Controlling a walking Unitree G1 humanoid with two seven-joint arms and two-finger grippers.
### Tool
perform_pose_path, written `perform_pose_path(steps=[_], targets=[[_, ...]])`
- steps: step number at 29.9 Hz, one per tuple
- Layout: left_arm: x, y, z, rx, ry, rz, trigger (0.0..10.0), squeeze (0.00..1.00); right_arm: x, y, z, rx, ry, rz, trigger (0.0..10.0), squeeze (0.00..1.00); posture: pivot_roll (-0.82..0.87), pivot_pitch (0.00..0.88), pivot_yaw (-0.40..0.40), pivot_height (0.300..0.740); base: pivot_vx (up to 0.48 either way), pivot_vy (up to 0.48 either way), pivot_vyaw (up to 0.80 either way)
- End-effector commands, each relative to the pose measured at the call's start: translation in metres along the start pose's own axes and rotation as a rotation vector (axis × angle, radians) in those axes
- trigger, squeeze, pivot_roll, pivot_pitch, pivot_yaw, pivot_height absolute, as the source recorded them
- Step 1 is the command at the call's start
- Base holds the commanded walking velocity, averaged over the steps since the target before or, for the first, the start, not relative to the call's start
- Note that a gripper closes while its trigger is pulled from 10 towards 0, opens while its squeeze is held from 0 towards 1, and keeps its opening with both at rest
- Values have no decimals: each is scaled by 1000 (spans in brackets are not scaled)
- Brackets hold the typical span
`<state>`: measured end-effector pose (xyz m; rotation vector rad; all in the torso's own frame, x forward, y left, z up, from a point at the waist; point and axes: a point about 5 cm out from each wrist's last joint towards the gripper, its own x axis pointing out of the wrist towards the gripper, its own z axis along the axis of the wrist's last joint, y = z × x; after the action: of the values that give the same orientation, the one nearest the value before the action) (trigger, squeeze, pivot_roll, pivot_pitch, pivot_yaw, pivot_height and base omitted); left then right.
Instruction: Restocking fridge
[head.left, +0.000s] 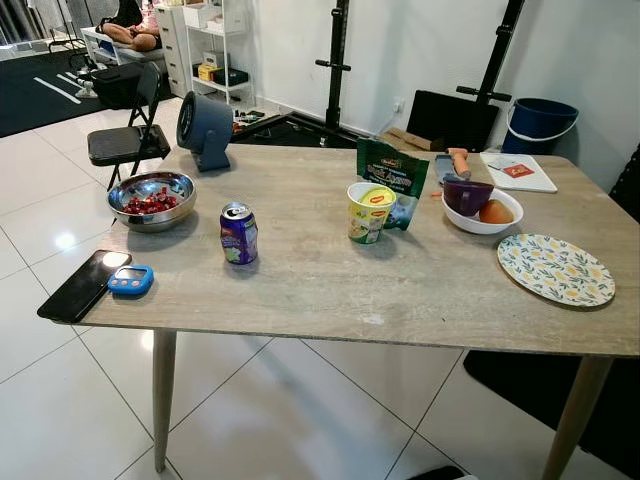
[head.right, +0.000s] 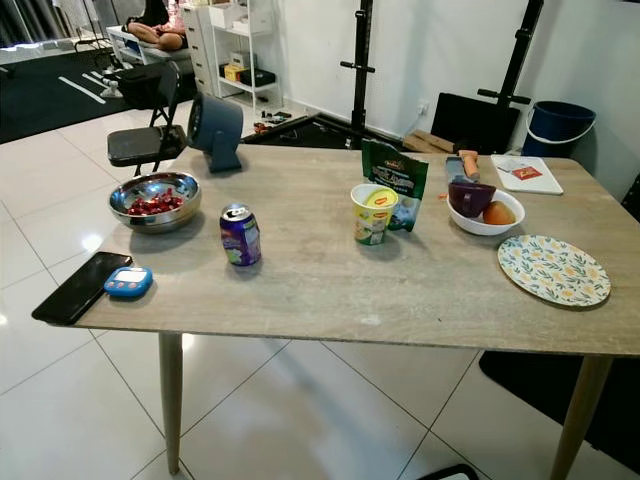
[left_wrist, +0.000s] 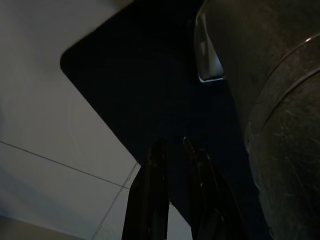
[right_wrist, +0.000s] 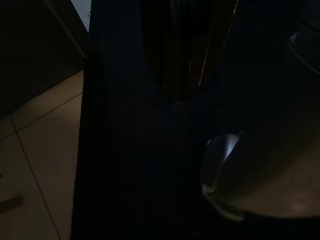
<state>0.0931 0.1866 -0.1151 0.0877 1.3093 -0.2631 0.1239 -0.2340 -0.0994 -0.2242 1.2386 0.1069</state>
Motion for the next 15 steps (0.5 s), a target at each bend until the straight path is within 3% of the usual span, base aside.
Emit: perform_pose_path(steps=[1, 12, 15], targets=[[1, 0, 28, -11, -122, 1, 10000, 0, 0, -2, 0, -2, 2, -7, 10000, 0, -50, 0, -1, 740, 0, 0, 0], [0, 3, 26, -9, -123, 4, 10000, 0, -1, -4, 0, -28, 7, -11, 10000, 0, -50, 0, -1, 740, 0, 0, 0], [3, -9, 27, 4, -128, -9, 10000, 0, -1, -5, 0, -46, 7, -18, 10000, 0, -54, 0, 1, 740, 0, 0, 0]])
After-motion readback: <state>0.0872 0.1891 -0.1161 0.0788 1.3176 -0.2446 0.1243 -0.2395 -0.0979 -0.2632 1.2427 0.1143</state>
